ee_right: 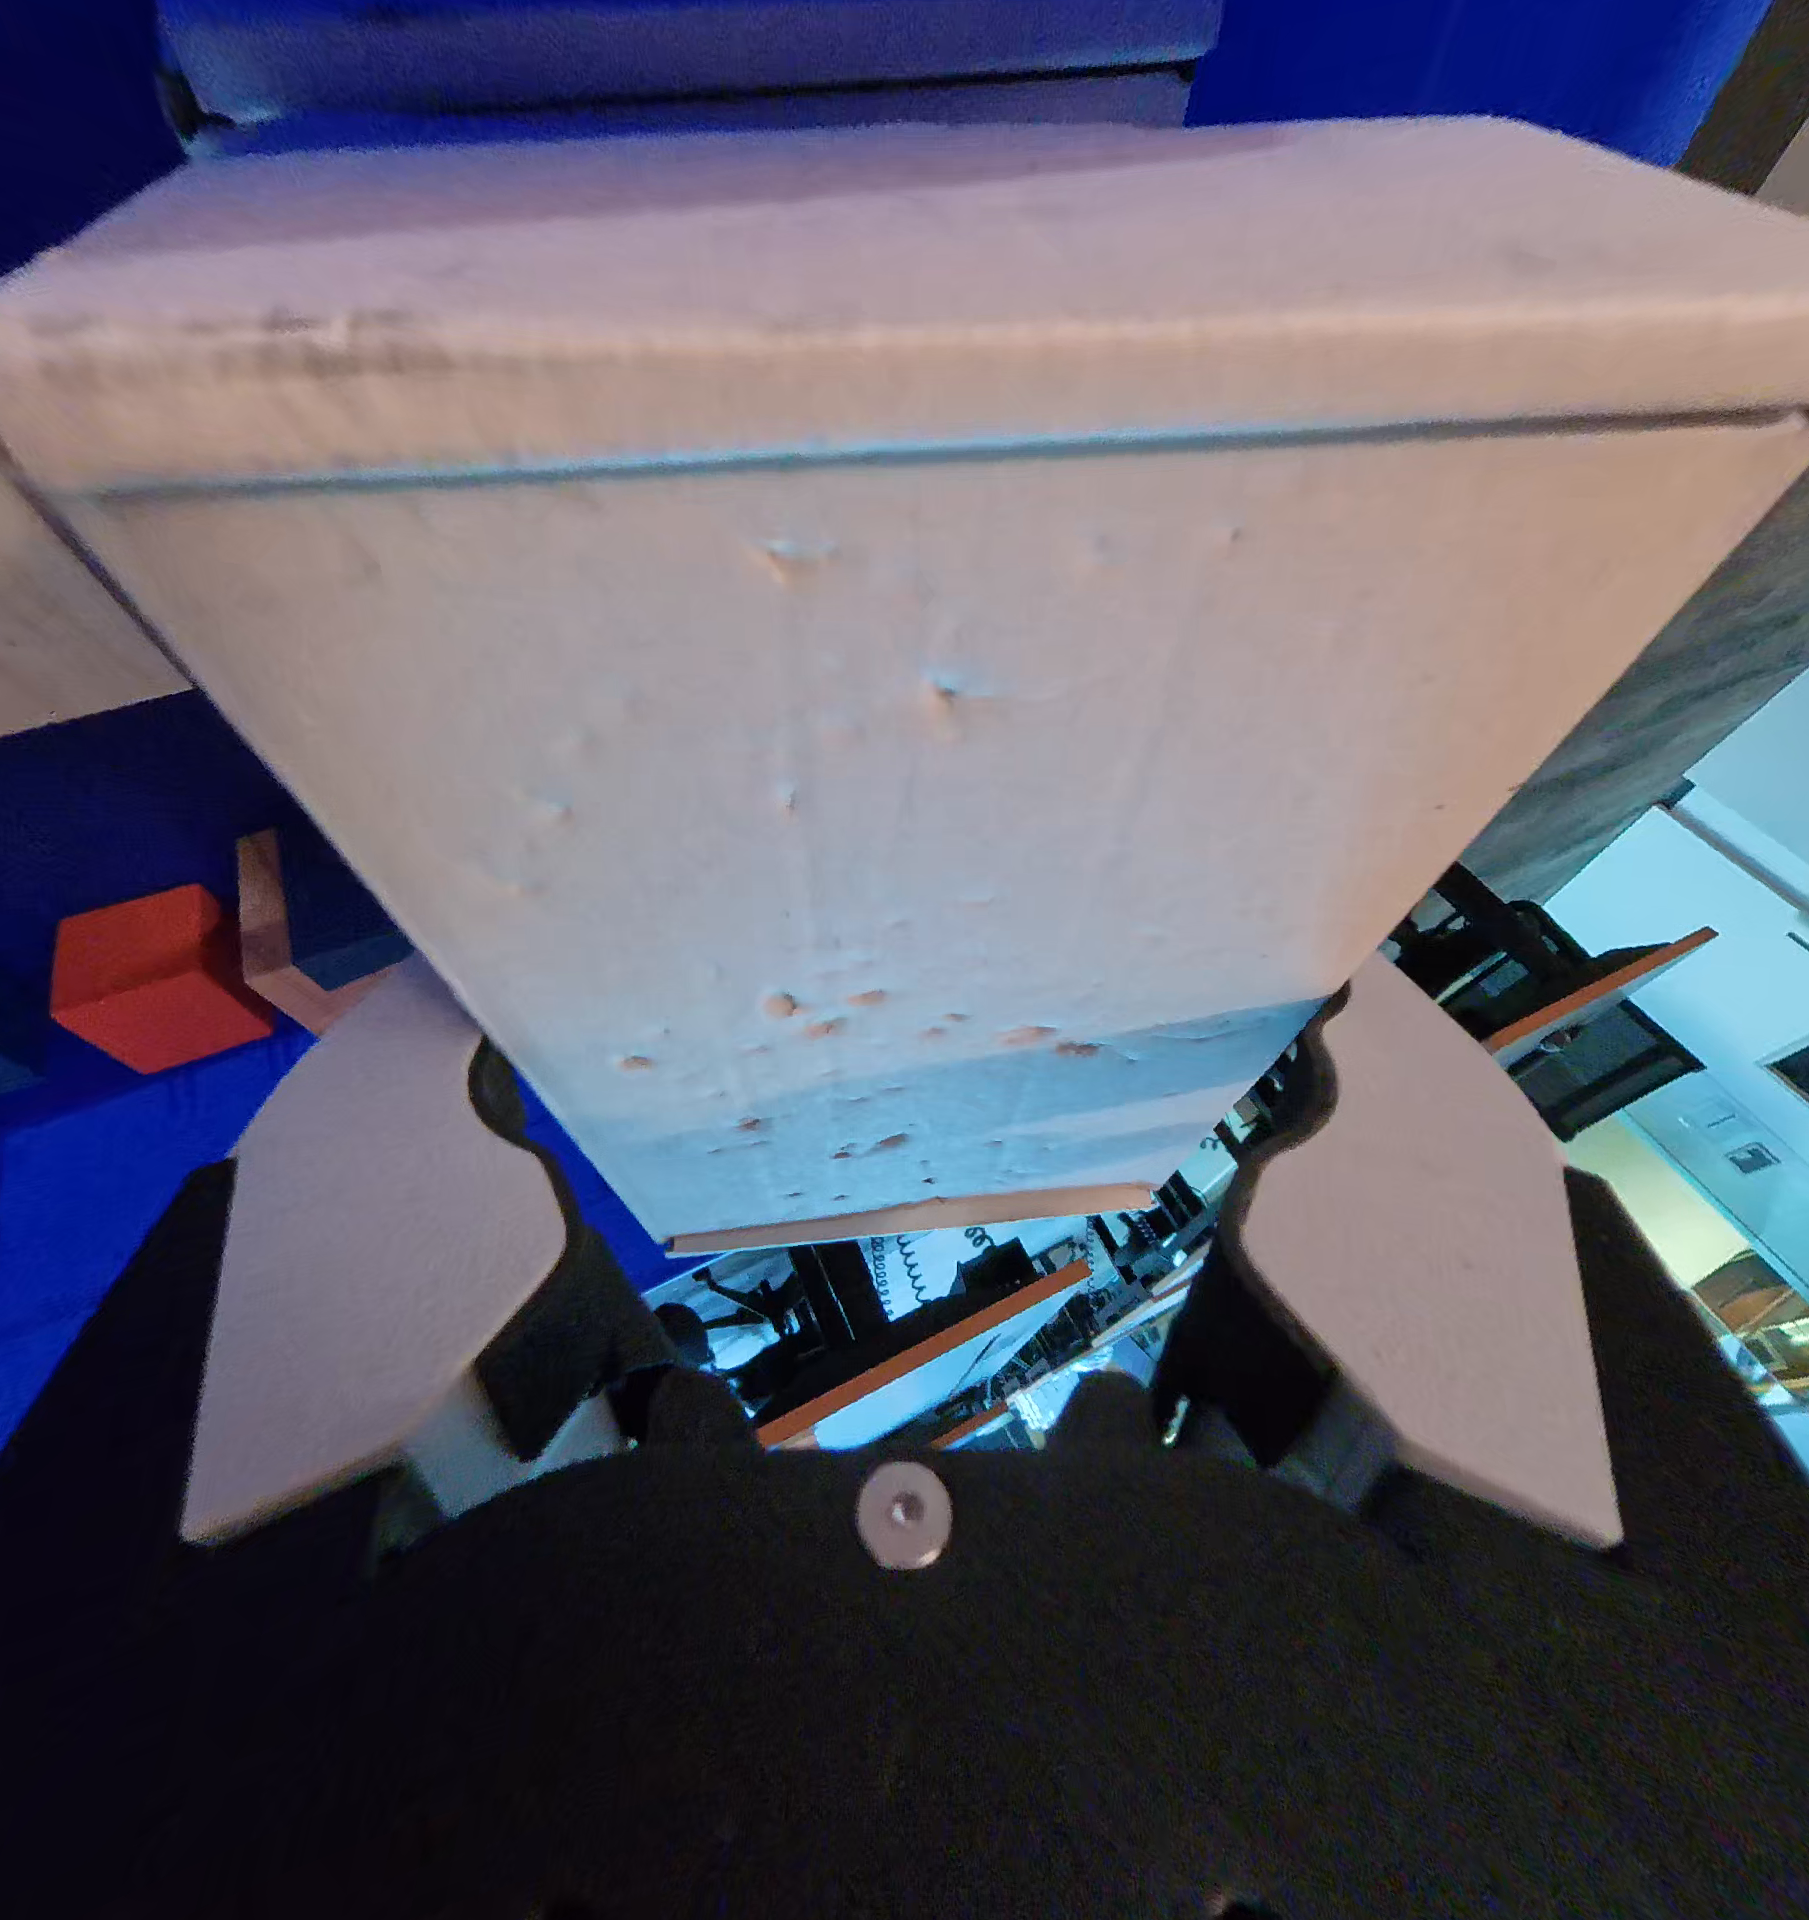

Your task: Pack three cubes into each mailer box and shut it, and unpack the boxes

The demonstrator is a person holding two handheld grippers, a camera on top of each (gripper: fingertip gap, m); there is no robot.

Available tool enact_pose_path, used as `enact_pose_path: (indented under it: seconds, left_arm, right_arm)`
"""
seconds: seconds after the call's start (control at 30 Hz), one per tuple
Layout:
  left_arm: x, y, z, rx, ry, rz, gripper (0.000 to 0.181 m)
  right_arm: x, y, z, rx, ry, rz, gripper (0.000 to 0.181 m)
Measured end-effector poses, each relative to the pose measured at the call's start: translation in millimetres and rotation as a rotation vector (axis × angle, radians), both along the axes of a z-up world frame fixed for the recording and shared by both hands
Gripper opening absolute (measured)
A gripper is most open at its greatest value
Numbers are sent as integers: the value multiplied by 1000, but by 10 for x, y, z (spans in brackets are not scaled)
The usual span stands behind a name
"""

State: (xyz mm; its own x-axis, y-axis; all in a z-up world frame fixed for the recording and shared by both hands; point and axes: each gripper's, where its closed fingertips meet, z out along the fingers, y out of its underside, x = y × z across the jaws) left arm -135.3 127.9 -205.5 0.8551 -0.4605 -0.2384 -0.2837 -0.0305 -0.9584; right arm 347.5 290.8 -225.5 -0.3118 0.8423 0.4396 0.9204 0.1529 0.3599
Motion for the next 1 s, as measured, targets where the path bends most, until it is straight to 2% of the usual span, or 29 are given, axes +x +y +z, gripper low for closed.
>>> enact_pose_path:
  seconds: [0.5,0.8,0.87,0.93,1.0]
  left_arm:
    - [3,0,-19,-8,4,-5,81]
    - [6,-1,-45,-17,15,-5,81]
    - [6,-4,-45,-16,20,-4,81]
    - [4,-5,-39,-14,17,-5,81]
    - [1,-4,-36,-11,15,-4,81]
  right_arm:
    - [93,32,-17,23,-16,8,138]
    - [28,-29,54,62,126,30,114]
    - [-14,-61,132,88,231,5,115]
    - [-126,-117,318,133,455,-47,114]
    - [-123,-169,597,223,717,-158,114]
